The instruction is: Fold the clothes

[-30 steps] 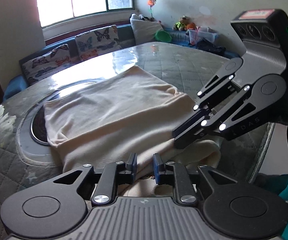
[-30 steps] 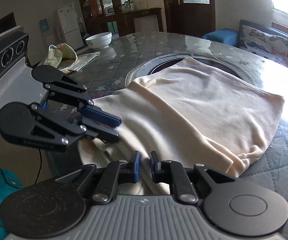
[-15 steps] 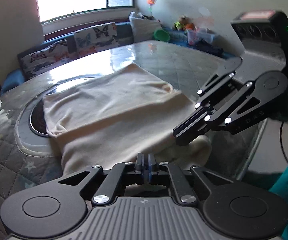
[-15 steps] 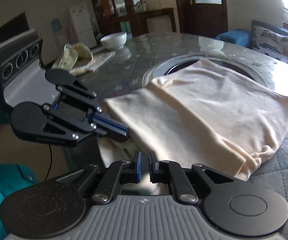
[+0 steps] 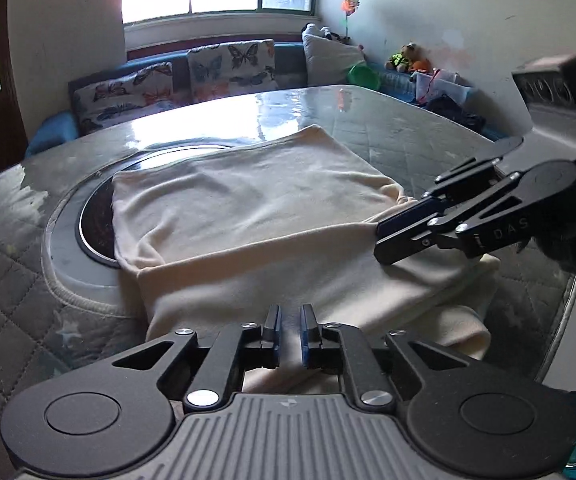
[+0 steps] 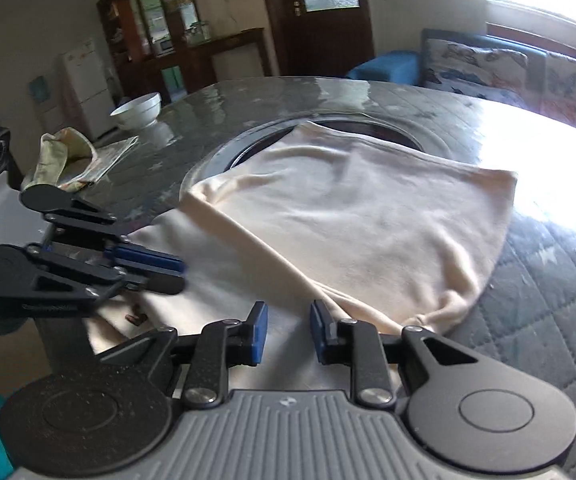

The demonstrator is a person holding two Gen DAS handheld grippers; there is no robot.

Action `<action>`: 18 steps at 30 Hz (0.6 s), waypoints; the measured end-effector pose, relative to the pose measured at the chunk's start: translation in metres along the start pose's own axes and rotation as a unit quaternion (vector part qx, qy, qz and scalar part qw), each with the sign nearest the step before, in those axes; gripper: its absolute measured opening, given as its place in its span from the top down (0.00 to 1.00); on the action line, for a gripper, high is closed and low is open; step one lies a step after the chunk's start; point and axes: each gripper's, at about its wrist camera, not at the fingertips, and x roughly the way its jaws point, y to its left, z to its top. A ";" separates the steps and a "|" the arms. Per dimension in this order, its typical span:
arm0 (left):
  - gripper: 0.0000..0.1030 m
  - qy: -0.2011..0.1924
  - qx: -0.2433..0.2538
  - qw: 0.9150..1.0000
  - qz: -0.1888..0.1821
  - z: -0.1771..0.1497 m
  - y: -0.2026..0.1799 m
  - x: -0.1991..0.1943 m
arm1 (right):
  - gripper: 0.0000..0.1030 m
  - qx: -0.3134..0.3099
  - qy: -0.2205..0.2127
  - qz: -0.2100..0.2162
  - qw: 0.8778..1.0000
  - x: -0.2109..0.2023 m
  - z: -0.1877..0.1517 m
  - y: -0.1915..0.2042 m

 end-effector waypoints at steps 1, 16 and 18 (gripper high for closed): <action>0.87 0.001 -0.004 1.000 -0.001 0.001 0.002 -0.002 | 0.74 0.002 -0.001 -0.001 1.000 0.000 0.000 -0.002; 0.87 -0.018 -0.119 0.992 0.048 0.017 0.063 0.017 | 0.64 0.022 -0.019 -0.020 0.999 -0.003 -0.001 -0.013; 0.85 -0.021 -0.113 0.992 0.046 0.016 0.062 0.010 | 0.64 0.010 -0.023 -0.020 0.999 -0.007 0.001 -0.010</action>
